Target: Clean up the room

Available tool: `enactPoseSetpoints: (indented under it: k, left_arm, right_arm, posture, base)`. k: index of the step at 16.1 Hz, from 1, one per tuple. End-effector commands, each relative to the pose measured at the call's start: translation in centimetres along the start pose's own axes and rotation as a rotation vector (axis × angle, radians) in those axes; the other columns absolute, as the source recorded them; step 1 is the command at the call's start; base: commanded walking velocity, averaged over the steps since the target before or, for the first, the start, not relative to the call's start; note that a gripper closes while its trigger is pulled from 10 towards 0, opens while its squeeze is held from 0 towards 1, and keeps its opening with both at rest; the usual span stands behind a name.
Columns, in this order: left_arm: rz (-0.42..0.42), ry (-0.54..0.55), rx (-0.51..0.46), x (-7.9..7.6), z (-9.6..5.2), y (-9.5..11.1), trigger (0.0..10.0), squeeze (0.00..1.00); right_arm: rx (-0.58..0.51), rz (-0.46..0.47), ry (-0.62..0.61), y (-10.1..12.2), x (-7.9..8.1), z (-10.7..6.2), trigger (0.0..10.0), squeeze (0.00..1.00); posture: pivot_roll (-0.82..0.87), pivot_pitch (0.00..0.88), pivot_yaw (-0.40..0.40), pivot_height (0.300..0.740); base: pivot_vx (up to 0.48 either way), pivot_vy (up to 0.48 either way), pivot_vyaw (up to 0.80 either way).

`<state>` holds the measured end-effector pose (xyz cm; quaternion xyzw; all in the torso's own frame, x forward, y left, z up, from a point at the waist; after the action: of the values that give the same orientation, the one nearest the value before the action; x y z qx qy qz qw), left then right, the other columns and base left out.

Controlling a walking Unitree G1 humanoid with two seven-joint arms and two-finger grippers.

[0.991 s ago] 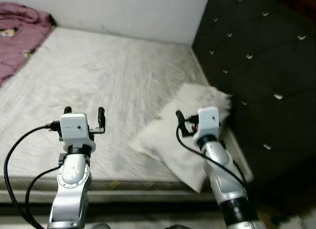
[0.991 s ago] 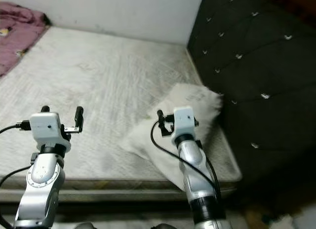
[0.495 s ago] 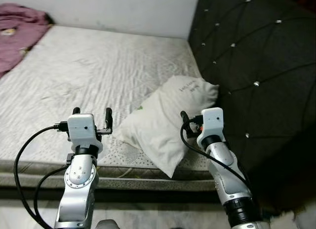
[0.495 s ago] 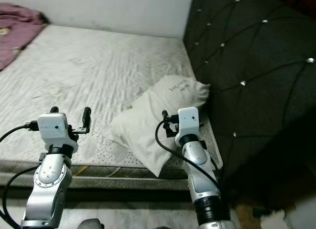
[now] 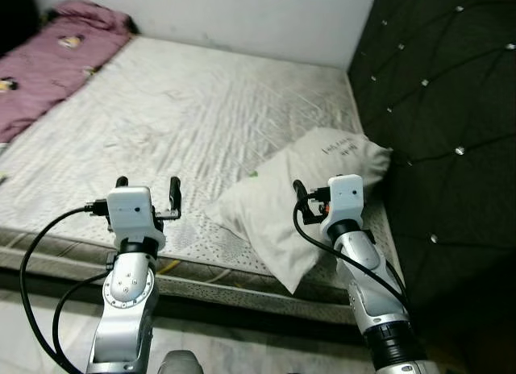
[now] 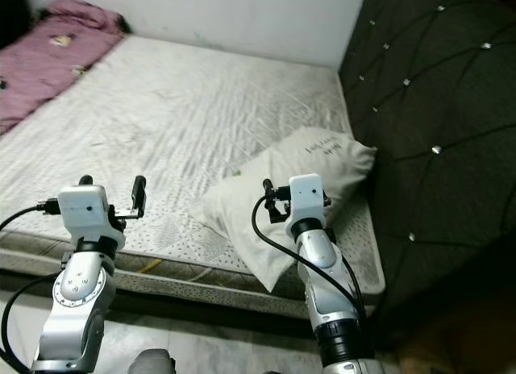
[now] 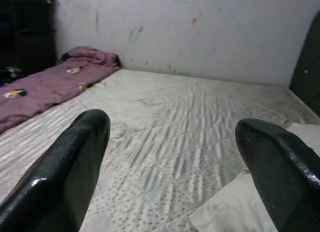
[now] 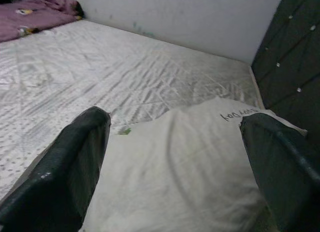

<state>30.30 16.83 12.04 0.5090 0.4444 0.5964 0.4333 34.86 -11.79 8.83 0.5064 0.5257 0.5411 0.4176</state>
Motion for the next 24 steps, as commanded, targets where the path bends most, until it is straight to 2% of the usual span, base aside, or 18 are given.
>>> enactPoseSetpoints:
  k: [1,12,15,24]
  left_arm:
    - [0.003,-0.015,-0.025,-0.30,0.15,0.65,10.0,0.00]
    - [-0.023,-0.047,-0.060,-0.83,0.19,1.23,10.0,0.00]
    - [-0.025,-0.054,-0.067,-0.90,0.16,1.30,10.0,0.00]
    - [-0.026,-0.066,-0.073,-1.05,0.10,1.34,10.0,0.00]
  right_arm:
    - [-0.005,-0.009,-0.002,0.33,-0.25,0.13,10.0,0.00]
    - [0.000,-0.008,-0.004,0.26,-0.28,0.25,10.0,0.00]
    - [0.005,0.000,-0.009,0.20,-0.40,0.29,10.0,0.00]
    - [0.000,-0.004,-0.007,0.30,-0.33,0.25,10.0,0.00]
  posture:
    - [0.10,0.000,-0.111,0.740]
    - [0.10,0.000,-0.110,0.740]
    - [0.10,0.000,-0.110,0.740]
    - [0.10,0.000,-0.109,0.740]
  base:
    - [0.000,0.000,0.00]
    - [0.000,0.000,0.00]
    - [0.280,0.000,-0.76]
    - [0.323,0.000,0.00]
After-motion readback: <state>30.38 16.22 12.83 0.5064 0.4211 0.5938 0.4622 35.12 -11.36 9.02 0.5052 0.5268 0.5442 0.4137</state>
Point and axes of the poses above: a point about 5 cm out from each wrist's last joint towards the gripper, its own z axis pointing out of the wrist towards the gripper, its own y axis along the axis of the wrist's last joint, x = y × z, the point moved 5 cm from there along z, pointing out of the wrist towards the gripper, and after that the axes turned 10 degrees about z, right-handed, at the moved point
